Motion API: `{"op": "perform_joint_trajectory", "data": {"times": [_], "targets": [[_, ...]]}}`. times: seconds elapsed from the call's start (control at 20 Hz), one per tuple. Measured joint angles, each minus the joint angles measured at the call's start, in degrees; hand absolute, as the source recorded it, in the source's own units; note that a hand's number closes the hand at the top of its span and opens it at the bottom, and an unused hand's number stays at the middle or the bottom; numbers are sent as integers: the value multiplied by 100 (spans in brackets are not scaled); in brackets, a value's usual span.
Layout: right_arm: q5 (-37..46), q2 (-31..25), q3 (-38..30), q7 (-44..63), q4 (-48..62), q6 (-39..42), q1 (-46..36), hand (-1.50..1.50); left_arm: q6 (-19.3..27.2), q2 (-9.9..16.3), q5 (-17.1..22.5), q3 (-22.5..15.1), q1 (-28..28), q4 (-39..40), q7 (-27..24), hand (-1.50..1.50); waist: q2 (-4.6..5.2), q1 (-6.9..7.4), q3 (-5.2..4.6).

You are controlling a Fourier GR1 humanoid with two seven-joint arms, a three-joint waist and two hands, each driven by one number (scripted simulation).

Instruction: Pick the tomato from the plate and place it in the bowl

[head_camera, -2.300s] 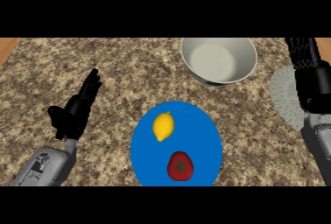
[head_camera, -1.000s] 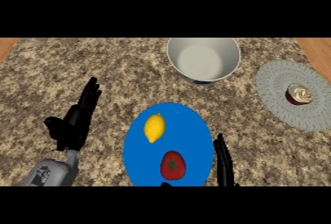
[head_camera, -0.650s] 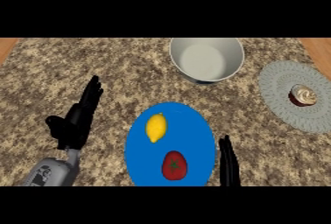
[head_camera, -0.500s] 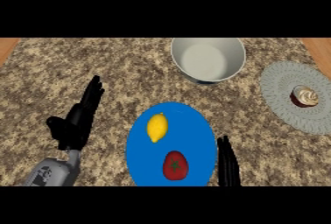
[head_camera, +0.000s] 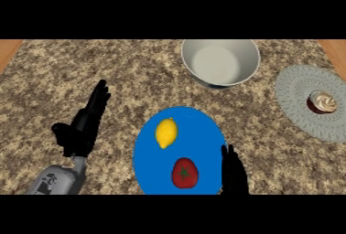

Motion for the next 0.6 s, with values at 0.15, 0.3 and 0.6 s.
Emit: {"op": "perform_joint_trajectory", "data": {"times": [0.15, 0.3, 0.6], "targets": [[-55, -21, 27, 32, -16, 45, -85, -150, -74, 16, 31, 61, 15, 39, -17, 0, -4, -9, 3], [-114, -62, 69, 3, -6, -24, -143, -150, -49, -46, -20, 50, 1, 73, -49, 0, -6, -17, 5], [-305, -89, 120, -149, 14, -343, -188, -150, -55, -61, -66, 25, 74, -26, 6, 0, -18, -15, 11]]}}
